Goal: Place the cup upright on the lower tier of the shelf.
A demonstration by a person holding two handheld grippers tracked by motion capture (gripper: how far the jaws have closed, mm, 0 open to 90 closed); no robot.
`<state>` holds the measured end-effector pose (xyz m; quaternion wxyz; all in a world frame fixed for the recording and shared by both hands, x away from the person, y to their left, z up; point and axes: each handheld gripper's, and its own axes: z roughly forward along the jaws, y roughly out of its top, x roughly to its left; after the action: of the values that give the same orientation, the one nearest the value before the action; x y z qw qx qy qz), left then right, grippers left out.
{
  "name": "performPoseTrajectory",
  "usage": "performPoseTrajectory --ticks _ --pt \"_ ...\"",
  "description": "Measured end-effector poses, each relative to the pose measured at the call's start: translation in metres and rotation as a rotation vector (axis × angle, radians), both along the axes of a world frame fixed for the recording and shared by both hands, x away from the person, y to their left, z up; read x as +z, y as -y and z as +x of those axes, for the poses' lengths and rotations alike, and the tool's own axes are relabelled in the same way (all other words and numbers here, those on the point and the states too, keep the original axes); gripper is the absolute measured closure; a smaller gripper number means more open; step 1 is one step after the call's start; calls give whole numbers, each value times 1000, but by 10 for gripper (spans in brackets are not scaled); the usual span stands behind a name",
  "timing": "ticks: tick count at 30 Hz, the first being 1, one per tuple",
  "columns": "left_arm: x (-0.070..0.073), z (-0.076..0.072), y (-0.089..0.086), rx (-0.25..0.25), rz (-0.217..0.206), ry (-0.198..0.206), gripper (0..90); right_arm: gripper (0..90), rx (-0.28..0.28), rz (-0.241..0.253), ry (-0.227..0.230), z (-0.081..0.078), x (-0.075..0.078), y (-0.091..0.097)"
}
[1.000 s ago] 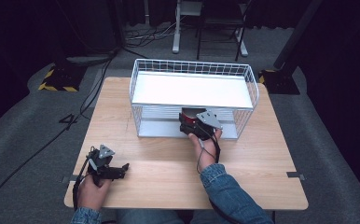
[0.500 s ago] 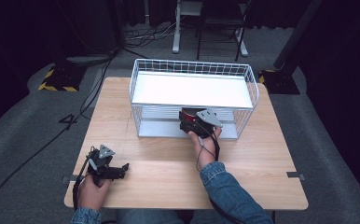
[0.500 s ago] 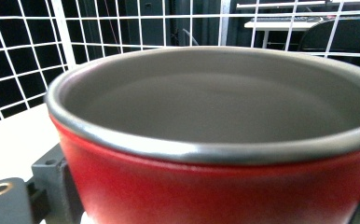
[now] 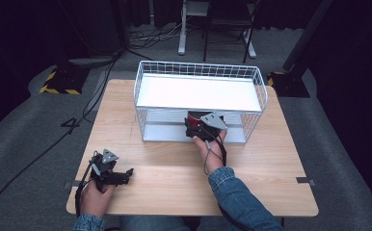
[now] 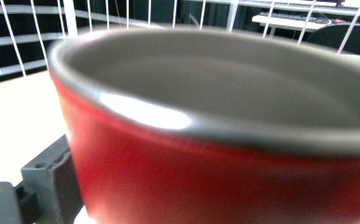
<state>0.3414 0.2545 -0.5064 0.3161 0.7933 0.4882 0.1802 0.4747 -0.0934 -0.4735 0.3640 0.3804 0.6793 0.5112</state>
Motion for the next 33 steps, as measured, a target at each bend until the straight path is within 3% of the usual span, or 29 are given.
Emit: performPoseTrajectory --ticks 2,3,5,10,17,33 --pt "0 0 0 0 0 0 43 50 9 -12 -11 0 0 1" --pt "0 0 0 0 0 0 43 49 33 -53 -45 0 -2 3" --pt "0 0 0 0 0 0 43 43 48 -74 -69 1 -3 4" --pt "0 0 0 0 0 0 43 42 58 -50 -159 1 -16 12" --pt "0 0 0 0 0 0 43 40 69 -46 -172 -5 -18 22" --pt "0 -1 0 1 -1 -2 44 41 115 -28 -154 -35 14 61"
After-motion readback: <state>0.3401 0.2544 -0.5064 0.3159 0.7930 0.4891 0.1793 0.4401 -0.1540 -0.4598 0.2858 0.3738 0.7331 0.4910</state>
